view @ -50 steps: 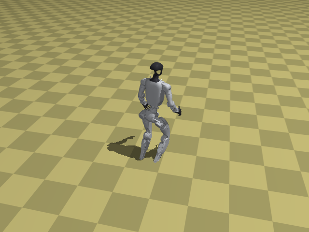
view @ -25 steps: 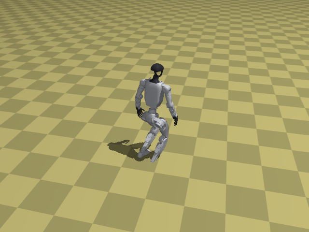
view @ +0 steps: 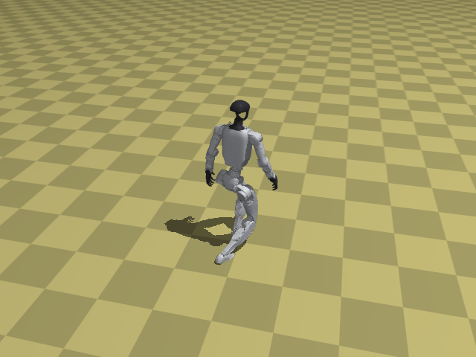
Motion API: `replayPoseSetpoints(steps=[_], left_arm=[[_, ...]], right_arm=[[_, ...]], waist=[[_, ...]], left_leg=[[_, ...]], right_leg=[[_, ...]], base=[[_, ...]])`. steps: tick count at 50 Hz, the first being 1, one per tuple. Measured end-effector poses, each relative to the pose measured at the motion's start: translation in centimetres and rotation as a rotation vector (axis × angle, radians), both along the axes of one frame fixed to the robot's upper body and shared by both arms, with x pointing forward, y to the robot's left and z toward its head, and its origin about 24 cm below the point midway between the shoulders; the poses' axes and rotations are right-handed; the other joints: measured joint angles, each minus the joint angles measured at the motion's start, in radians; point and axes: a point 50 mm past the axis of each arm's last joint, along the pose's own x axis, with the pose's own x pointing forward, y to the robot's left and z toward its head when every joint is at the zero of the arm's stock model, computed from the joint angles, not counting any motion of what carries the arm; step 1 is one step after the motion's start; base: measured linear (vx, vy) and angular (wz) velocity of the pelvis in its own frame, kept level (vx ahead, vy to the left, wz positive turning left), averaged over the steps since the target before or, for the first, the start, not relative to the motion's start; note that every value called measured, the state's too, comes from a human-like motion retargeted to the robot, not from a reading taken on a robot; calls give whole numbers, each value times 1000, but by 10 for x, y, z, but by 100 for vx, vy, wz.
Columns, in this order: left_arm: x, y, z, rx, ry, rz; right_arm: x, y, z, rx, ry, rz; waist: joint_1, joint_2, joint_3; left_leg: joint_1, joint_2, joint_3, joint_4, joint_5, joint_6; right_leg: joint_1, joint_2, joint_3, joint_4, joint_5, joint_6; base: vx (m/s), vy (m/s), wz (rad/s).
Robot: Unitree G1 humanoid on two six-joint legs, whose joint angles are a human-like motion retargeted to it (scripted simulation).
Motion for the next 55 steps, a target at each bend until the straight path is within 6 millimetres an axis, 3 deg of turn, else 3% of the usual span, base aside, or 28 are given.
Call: replayPoseSetpoints(steps=[2, 4, 8, 12, 17, 24, 30, 35, 40, 45, 48, 50, 55], left_arm=[[1, -1, 0, -10, -7, 14], [4, -3, 0, -25, -21, 21], [20, -8, 2, -49, -72, 12], [42, -14, 6, -68, -134, -19], [75, -22, 15, -84, -239, -62], [118, -35, 36, -118, -425, -120], [142, -47, 57, -176, -584, -134], [151, -54, 72, -230, -692, -105], [155, -56, 83, -259, -767, -66], [156, -53, 90, -238, -804, -47], [154, -55, 89, -228, -793, -49], [149, -57, 85, -227, -771, -44], [119, -58, 64, -247, -639, 26]], right_arm=[[-5, -2, -2, 10, 20, -14], [-11, -2, -5, 29, 44, -26], [-20, -3, -9, 62, 80, -53], [-28, -8, -11, 82, 104, -83], [-38, -14, -13, 85, 133, -107], [-55, -23, -18, 80, 192, -142], [-67, -30, -21, 77, 231, -171], [-74, -36, -21, 62, 232, -201], [-76, -41, -19, 42, 206, -225], [-66, -47, -11, 8, 143, -225], [-57, -52, -4, -13, 93, -222], [-49, -55, 1, -29, 59, -220], [-31, -59, 13, -47, -24, -244]], waist=[[-41, -55, 45], [-64, -74, 64], [-107, -79, 80], [-163, -68, 83], [-229, -35, 83], [-270, 13, 60], [-282, 19, 52], [-296, 19, 91], [-313, 81, 142], [-306, 279, 208], [-309, 332, 231], [-306, 348, 240], [-257, 349, 238]], left_leg=[[86, -92, 34, -15, -20, 36], [138, -139, 40, -22, -37, 60], [234, -197, 24, -61, -67, 85], [343, -244, -18, -141, -77, 82], [484, -273, -93, -254, -79, 55], [641, -263, -183, -411, -71, 23], [777, -265, -228, -498, -77, 20], [895, -264, -244, -447, -114, 12], [935, -198, -253, -229, -155, -43], [918, 57, -249, 150, -116, -215], [855, 142, -227, 338, -38, -288], [789, 182, -213, 435, -22, -299], [620, 234, -248, 469, -98, -239]], right_leg=[[62, -99, 8, 113, 87, 48], [51, -140, 22, 220, 203, 73], [-39, -187, 40, 389, 319, 64], [-162, -217, 49, 436, 257, 27], [-312, -202, 59, 324, 176, 8], [-465, -79, 108, 61, 199, 59], [-488, -8, 148, -11, 230, 90], [-418, 17, 145, 64, 219, 66], [-312, 95, 83, 124, 179, 7], [-214, 323, -65, 89, 174, -74], [-181, 379, -90, 84, 146, -97], [-159, 394, -88, 80, 127, -100], [-76, 406, -45, 34, 136, -81]], base=[[45, 10, 105], [37, 10, 52], [37, 7, 33], [38, 2, 44], [38, -6, 43], [34, -11, 18], [30, -11, -4], [29, -9, -17], [29, -8, -24], [34, -4, -53], [32, 2, -42], [32, 5, -44], [34, 10, -100]])
